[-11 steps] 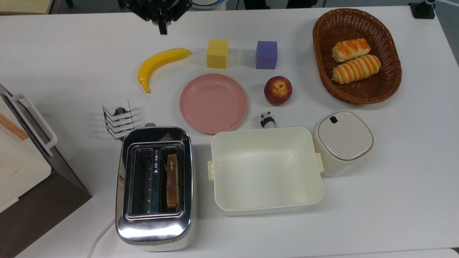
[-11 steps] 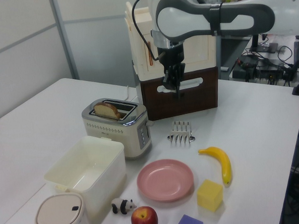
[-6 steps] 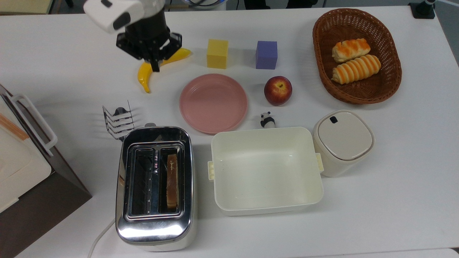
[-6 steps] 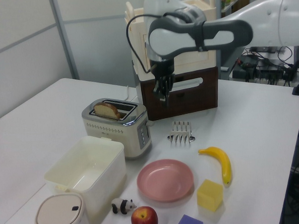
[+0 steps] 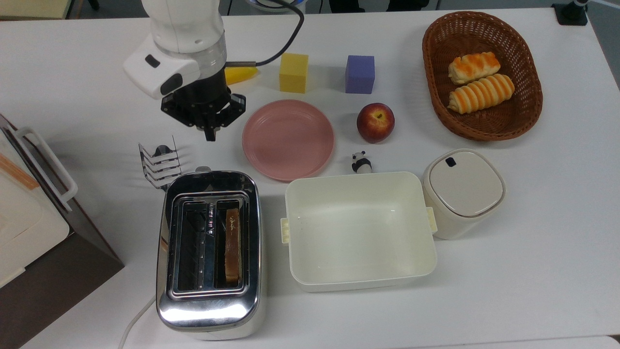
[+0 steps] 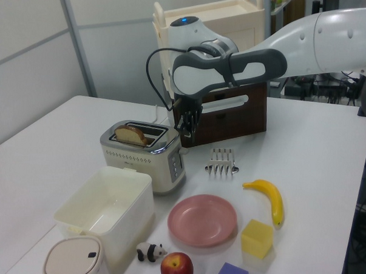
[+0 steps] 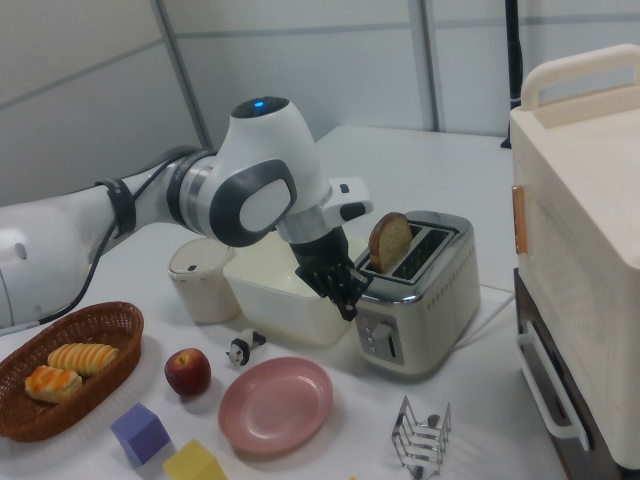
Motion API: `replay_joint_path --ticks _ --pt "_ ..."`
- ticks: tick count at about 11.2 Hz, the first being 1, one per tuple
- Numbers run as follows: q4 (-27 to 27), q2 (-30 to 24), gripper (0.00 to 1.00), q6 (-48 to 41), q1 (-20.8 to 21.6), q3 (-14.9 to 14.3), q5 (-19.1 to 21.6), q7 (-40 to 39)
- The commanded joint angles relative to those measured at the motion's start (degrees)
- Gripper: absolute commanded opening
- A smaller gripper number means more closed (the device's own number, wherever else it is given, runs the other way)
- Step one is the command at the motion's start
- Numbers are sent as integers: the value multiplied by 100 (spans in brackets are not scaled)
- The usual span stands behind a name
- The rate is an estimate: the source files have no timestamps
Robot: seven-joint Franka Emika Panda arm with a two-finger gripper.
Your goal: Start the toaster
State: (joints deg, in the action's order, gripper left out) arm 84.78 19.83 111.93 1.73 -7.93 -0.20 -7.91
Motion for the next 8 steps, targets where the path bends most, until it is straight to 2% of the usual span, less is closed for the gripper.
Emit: replay_joint_path --ticks 1,5,8 --pt "-32 108 0 452 -93 -42 108 -114" --pt "-23 257 0 532 -146 -42 82 -140" --pt "12 364 0 980 -199 -42 117 -123"
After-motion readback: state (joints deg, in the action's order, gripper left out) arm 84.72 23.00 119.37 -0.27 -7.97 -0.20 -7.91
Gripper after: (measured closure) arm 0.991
